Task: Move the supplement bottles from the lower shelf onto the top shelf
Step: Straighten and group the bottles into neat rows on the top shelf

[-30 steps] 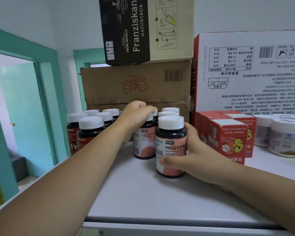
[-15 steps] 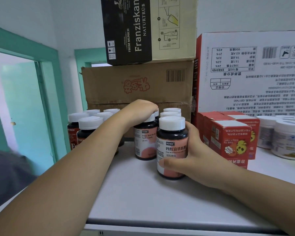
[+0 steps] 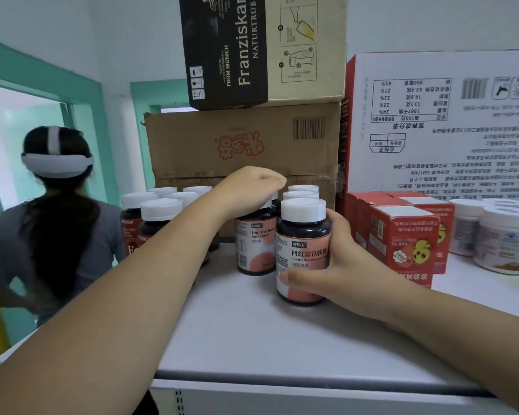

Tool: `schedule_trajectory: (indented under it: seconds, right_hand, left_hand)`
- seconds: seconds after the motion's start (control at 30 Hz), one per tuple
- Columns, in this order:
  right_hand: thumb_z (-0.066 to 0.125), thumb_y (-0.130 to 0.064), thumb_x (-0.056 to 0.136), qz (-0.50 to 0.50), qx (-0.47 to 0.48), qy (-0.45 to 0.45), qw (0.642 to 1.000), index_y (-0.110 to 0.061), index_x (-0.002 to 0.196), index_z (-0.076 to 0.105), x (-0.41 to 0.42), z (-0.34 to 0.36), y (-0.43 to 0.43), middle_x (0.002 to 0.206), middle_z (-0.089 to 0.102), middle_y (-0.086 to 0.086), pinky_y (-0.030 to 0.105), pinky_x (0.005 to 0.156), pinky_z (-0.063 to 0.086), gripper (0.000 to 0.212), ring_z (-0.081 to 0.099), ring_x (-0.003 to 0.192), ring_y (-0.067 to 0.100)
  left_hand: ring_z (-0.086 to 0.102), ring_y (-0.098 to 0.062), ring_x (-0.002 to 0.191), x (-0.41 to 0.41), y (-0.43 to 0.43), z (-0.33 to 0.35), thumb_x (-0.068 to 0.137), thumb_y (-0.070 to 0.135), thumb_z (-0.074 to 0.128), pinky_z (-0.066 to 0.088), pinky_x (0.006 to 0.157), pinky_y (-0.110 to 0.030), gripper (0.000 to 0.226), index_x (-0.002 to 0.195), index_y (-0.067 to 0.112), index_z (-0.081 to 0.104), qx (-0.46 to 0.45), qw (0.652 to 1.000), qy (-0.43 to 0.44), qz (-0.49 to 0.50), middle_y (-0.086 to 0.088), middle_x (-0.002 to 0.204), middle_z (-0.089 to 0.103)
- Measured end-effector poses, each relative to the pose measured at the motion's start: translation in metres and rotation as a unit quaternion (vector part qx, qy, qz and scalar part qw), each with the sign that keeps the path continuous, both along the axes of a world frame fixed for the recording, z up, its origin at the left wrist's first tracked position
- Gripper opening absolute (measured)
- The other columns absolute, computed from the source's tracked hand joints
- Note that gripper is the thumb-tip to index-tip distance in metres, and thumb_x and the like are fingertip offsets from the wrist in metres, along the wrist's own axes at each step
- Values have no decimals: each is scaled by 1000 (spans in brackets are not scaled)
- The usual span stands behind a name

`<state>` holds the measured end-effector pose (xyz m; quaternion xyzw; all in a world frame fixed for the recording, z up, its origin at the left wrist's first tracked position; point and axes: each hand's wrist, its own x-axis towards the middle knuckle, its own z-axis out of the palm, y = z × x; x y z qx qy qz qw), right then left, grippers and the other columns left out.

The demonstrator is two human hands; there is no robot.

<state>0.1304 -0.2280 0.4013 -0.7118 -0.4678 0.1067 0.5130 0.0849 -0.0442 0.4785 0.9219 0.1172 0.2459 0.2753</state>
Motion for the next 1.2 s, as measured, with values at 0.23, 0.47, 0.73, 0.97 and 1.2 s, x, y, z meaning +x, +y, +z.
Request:
schedule_trajectory:
  seconds: [0.23,0.47,0.73,0.97,1.2]
  right_hand:
    - [78,-18,80,4,-16,-2,1000,-28,151,2,-2,1,-5,106,56,-26,-4,63,40,104,54,81,-28]
    - [76,-15,81,2,-11,-24,1000,-27,151,4,-2,0,-5,105,55,-28,-5,65,39,101,53,82,-29]
    - [77,-31,77,-10,-6,-74,997,-42,149,5,2,-3,-4,129,51,-18,15,97,41,102,50,119,-5]
    - [77,-25,79,-6,1,-69,998,-43,147,13,5,0,-2,129,54,-12,7,80,47,96,57,107,-8]
    - [77,-30,77,-23,3,-77,997,-45,146,14,3,0,-3,130,53,-11,11,86,45,94,54,111,-5]
  left_hand:
    - [65,-5,79,-3,2,-5,90,66,53,50,76,-30,47,66,32,75,31,999,10,-12,20,75,71]
    - [58,-16,90,1,10,-4,84,77,47,49,86,-37,76,107,9,72,64,997,39,-5,5,96,60]
    - [59,-17,86,4,2,-3,64,89,39,52,92,-44,99,104,4,71,63,997,32,-19,-3,95,68]
    - [65,-28,84,9,1,-5,87,75,44,46,75,-34,79,96,3,74,43,999,14,-10,-19,94,67]
    - [69,-28,96,4,-1,-10,88,71,48,51,96,-48,74,101,3,74,0,1000,-11,6,-18,98,71]
